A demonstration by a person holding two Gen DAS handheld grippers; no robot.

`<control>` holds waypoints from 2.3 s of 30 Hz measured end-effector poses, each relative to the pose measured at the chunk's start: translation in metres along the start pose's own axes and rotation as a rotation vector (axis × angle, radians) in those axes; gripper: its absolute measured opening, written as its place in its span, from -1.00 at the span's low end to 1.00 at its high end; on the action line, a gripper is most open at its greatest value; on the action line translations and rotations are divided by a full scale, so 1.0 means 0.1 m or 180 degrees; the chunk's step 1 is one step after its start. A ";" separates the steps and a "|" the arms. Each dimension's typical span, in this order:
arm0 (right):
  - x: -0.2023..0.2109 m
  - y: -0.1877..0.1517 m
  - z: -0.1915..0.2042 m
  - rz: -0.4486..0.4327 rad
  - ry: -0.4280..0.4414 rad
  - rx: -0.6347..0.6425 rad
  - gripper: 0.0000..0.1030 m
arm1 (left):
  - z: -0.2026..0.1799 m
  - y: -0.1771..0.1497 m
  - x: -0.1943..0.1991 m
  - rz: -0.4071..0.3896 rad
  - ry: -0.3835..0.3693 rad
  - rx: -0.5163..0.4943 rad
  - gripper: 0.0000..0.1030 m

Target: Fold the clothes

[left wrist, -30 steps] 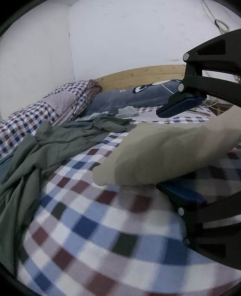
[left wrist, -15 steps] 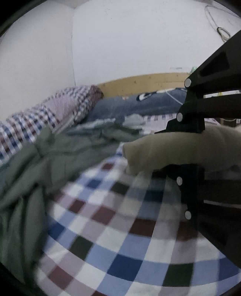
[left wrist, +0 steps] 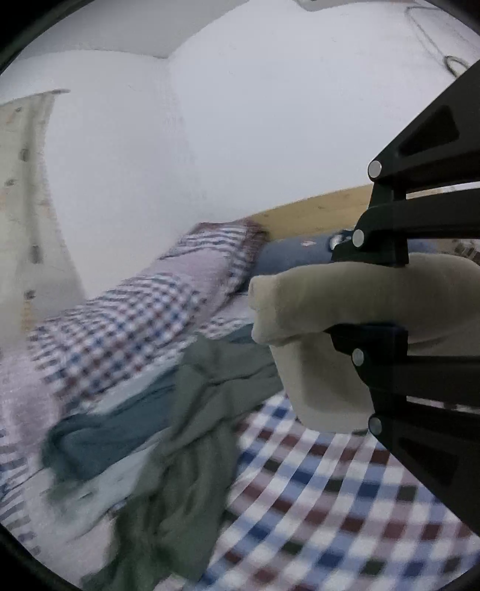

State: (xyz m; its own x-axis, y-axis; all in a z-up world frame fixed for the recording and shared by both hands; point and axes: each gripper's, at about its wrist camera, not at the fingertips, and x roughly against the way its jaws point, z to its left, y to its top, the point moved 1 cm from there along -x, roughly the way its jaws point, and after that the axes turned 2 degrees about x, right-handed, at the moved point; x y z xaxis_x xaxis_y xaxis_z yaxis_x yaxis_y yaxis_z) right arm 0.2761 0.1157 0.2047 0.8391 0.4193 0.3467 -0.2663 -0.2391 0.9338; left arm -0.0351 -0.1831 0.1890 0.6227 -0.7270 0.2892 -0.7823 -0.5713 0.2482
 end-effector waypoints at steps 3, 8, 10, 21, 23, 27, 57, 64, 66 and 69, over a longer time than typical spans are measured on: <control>-0.08 0.30 0.08 -0.0098 0.0401 -0.0116 -0.87 | -0.09 0.15 0.63 -0.0305 0.0070 0.0063 -0.62; -0.53 0.74 0.37 -0.0147 0.1091 -0.0201 -0.87 | 0.00 0.46 1.78 -0.0867 0.0260 0.0216 -0.62; -0.78 0.91 0.54 -0.0139 0.1348 -0.0204 -0.87 | 0.09 0.57 2.22 -0.1089 0.0386 0.0280 -0.62; -2.46 1.45 1.80 0.0029 0.2248 0.0145 -0.87 | 0.95 1.11 4.22 -0.2090 0.0906 0.0715 -0.62; -2.78 1.51 2.02 0.0043 0.2276 0.0213 -0.87 | 1.11 1.25 4.40 -0.2180 0.0965 0.0749 -0.63; -3.34 1.62 2.36 0.0057 0.2274 0.0301 -0.87 | 1.37 1.60 4.58 -0.2254 0.1155 0.0726 -0.63; -3.79 -0.46 4.50 0.0464 0.2447 0.1995 -0.70 | 3.93 0.81 5.62 -0.2173 0.1733 0.1125 -0.52; -3.49 -0.49 4.31 0.0789 0.2935 0.2089 0.05 | 3.77 0.51 6.00 -0.2552 0.1914 0.1083 -0.02; -3.36 -0.44 4.13 0.0746 0.2951 0.2071 0.11 | 3.59 0.41 6.11 -0.2687 0.1956 0.0935 0.13; -3.13 -0.30 3.82 0.0629 0.2879 0.1945 0.18 | 3.20 0.30 6.16 -0.2770 0.1913 0.0617 0.36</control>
State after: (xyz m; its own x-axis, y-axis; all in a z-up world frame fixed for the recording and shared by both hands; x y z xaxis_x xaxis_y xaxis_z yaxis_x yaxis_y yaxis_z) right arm 0.2027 -0.3423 0.0343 0.0854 0.7514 0.6543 0.1307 -0.6595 0.7402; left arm 0.3201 -0.7697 0.0782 0.8311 0.2348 0.5041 -0.0226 -0.8915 0.4525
